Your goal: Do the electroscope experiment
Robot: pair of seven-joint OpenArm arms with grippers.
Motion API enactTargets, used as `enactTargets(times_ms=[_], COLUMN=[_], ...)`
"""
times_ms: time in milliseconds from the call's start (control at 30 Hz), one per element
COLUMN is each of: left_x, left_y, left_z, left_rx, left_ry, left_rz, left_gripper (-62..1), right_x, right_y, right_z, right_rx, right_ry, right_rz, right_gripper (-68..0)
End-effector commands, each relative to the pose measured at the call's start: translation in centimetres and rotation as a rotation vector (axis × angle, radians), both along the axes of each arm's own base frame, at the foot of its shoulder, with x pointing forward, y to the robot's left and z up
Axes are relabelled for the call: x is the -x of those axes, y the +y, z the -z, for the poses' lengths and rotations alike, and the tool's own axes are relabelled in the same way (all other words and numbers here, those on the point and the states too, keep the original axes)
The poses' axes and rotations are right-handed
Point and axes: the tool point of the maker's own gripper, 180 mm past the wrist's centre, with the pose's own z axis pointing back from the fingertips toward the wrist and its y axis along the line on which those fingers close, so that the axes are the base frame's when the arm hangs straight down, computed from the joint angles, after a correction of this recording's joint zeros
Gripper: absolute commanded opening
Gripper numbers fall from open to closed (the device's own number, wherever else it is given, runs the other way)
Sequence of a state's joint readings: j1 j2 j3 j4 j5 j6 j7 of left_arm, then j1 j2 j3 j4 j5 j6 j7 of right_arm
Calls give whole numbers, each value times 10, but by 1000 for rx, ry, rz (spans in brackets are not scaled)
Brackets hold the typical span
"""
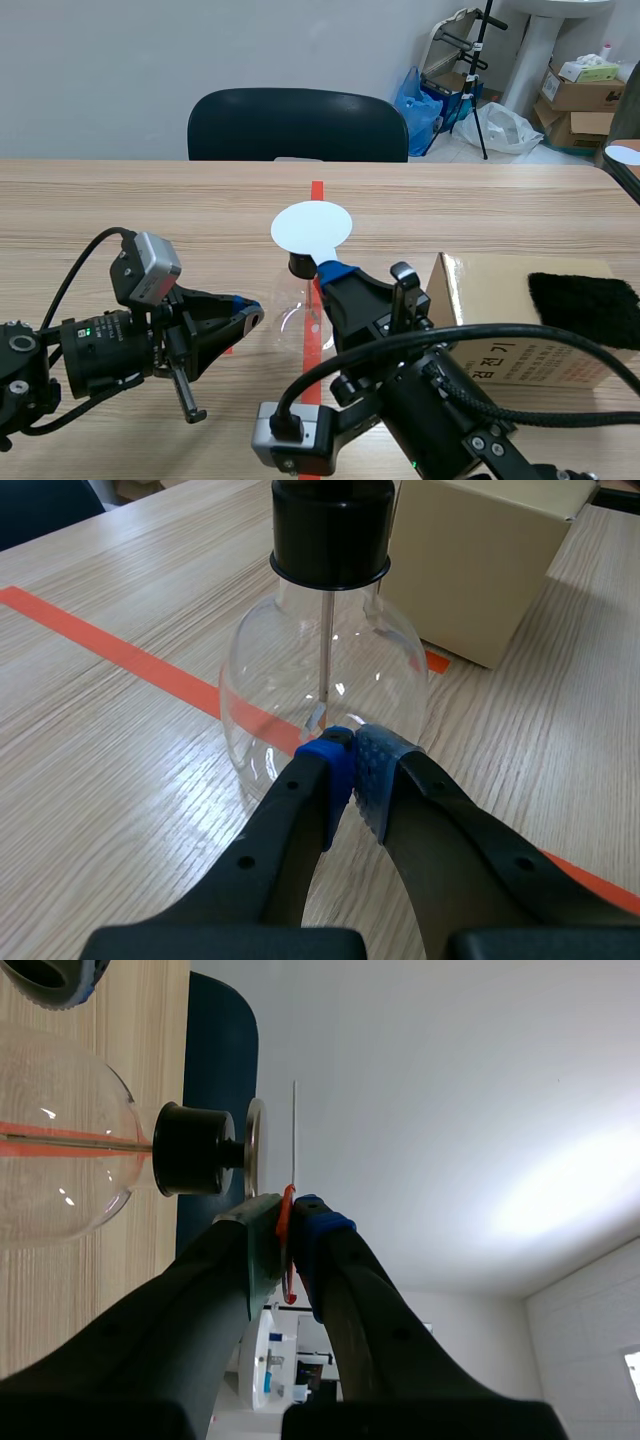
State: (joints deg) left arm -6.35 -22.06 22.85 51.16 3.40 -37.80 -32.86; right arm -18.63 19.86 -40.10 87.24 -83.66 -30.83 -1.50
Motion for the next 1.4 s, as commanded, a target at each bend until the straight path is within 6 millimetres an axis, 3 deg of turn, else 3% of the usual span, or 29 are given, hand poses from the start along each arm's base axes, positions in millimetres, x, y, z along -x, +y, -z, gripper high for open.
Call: enactTargets(times_ms=[0, 933, 1133, 1367], left_x=[-4, -4, -4, -4], left_y=[-4, -4, -4, -4], left_z=[-13, -13, -13, -13], left_rx=[39, 39, 39, 39], left_ry=[-25, -25, -25, -25], left_rz=[1, 1, 1, 1], left_gripper=[-579, -579, -579, -579], right_x=[-4, -5, -13, -27], right_y=[-2, -3, -16, -45], right_z=[-9, -10, -11, -14], right_rx=[-6, -7, -15, -31], right_ry=[-35, -36, -40, -49], right_rz=[-2, 6, 92, 267], right_gripper=[-665, -665, -665, -665])
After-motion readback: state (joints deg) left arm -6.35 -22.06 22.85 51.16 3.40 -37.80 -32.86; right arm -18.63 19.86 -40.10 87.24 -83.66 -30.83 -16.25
